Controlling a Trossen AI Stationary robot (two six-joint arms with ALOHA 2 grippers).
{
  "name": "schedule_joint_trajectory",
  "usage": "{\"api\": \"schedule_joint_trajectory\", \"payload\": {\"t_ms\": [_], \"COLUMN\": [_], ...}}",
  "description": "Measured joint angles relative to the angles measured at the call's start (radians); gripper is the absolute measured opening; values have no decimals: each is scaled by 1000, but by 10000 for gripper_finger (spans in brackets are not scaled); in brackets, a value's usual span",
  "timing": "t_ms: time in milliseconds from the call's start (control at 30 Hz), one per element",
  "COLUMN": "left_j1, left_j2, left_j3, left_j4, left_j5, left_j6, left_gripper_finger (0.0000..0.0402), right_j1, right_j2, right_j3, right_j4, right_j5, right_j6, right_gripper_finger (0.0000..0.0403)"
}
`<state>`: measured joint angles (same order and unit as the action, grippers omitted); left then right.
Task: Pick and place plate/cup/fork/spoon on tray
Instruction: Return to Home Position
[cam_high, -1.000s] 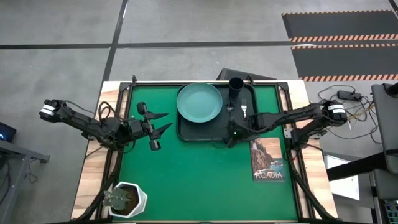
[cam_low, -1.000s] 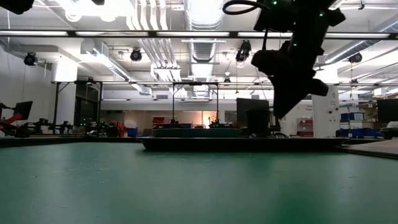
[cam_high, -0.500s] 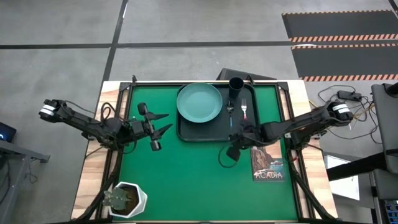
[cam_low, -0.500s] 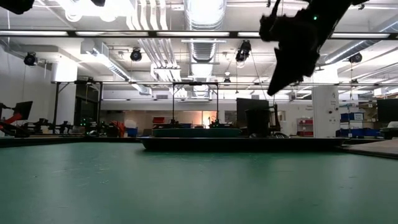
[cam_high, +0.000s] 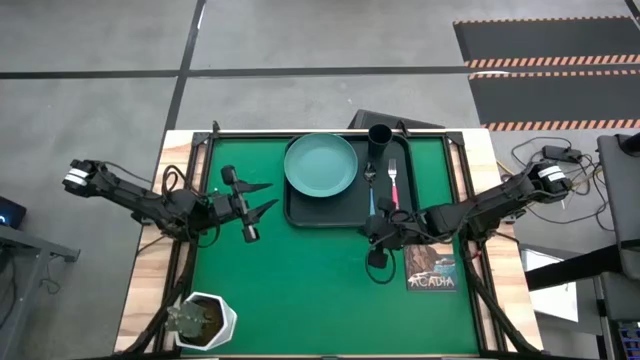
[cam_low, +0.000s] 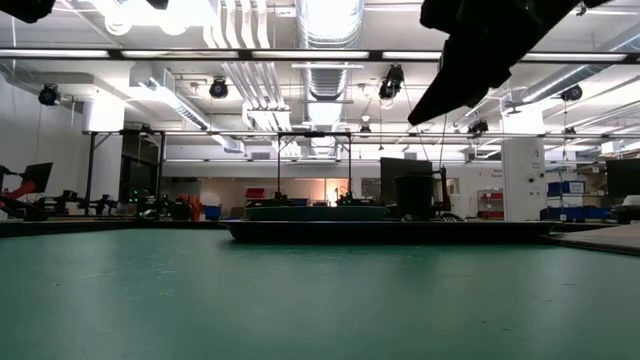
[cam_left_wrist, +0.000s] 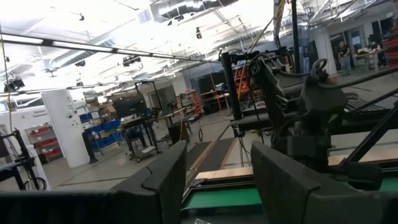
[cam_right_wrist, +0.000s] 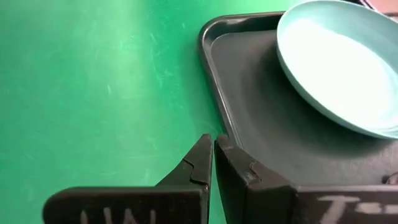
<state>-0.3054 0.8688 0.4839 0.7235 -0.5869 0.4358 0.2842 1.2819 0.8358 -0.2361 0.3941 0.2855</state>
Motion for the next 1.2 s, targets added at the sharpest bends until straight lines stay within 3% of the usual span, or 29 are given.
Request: {"api": "schedule_joint_trajectory", "payload": {"t_ms": [200, 567, 900, 1200], "left_j1": [0, 0, 0, -5], "left_j2": [-1, -1, -2, -3], "left_j3": [0, 0, 0, 0], "left_j4": [0, -9, -84, -90], "left_j5": [-2, -2, -3, -3], "left_j6": [0, -2, -62, -123], "left_gripper_finger": [160, 160, 160, 160], "right_j1": [-1, -1, -1, -1], "right_j2": [-5, -33, -225, -382], "right_j3": [-74, -80, -173, -313], "right_j4": [145, 153, 186, 363], "right_j5": [-1, -3, -9, -9], "right_j6": [-106, -214, -261, -341], "right_gripper_finger": [9, 9, 9, 9]}}
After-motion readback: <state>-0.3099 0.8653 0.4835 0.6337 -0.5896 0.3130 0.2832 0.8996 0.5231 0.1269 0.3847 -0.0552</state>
